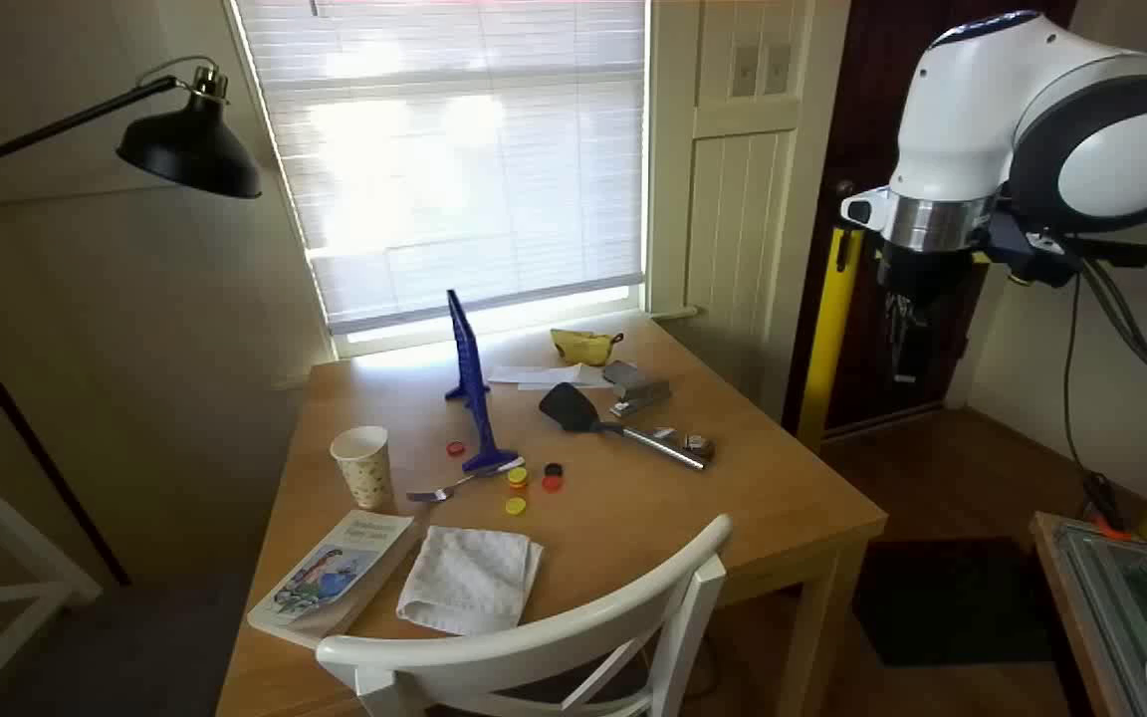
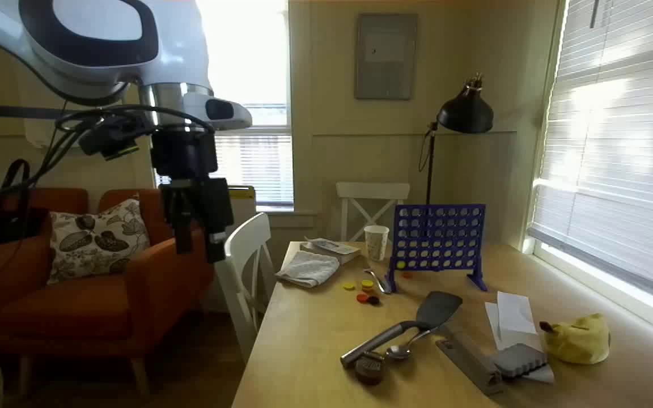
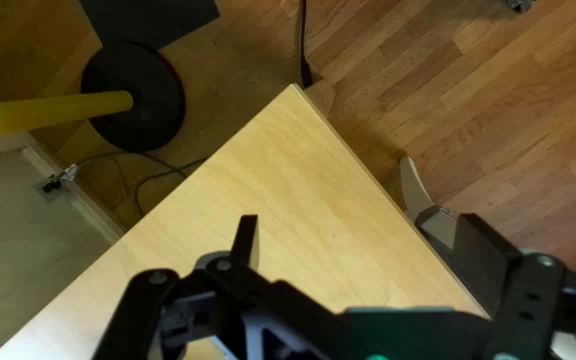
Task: Move the board forward, then move the discs to the right
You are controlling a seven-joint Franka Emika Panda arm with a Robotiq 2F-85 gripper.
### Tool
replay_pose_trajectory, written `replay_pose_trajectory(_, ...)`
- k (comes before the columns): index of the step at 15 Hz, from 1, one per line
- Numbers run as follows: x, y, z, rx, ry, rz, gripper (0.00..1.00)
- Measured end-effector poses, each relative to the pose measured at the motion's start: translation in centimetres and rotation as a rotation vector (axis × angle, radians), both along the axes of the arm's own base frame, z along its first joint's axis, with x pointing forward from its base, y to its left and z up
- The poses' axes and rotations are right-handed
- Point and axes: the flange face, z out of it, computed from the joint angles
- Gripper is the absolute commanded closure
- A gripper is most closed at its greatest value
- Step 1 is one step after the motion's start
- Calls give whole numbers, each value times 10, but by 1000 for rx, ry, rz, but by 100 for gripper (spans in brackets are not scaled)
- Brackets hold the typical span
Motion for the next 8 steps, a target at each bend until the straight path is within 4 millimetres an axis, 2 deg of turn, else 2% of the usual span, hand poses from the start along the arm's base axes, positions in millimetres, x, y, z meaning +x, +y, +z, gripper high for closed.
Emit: replay_pose_trajectory(8,4,4,0,14,-17,-36,0)
